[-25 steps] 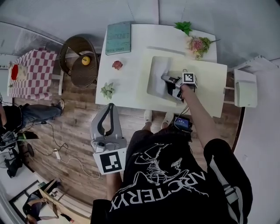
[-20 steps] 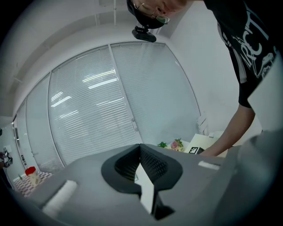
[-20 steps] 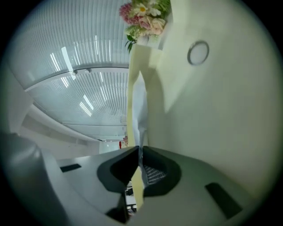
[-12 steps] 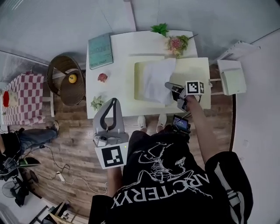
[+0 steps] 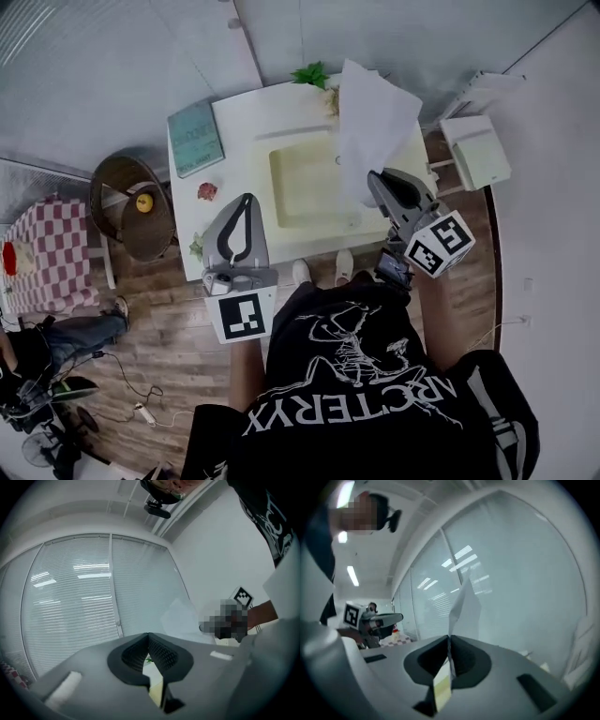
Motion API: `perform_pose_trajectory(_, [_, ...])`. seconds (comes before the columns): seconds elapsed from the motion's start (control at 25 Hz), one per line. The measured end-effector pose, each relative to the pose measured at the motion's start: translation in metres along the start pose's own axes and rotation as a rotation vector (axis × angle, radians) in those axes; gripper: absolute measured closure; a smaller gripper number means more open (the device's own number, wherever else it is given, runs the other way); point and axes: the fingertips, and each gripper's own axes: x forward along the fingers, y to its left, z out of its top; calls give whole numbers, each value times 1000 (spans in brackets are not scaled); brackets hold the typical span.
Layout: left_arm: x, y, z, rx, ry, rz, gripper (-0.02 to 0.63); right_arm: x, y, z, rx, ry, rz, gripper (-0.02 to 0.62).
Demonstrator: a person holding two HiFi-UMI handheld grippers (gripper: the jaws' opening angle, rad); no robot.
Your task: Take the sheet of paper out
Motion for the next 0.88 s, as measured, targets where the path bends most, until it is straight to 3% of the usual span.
perform_pose_trajectory(0.12, [7, 4, 4, -19, -18, 6, 595, 1, 21, 34, -262, -88, -115, 568])
perform_pose_trajectory(0.24, [12, 5, 10, -11, -37, 6, 595, 3, 34, 51, -376, -128, -166, 569])
perform_pose_trajectory(0.56, [11, 14, 14, 7, -57, 30, 595, 4, 38, 70, -374, -171, -157, 571])
perform_pose_trajectory(0.88, [8, 20, 15, 6, -60, 48, 595, 10, 37, 71, -361, -152, -136, 571])
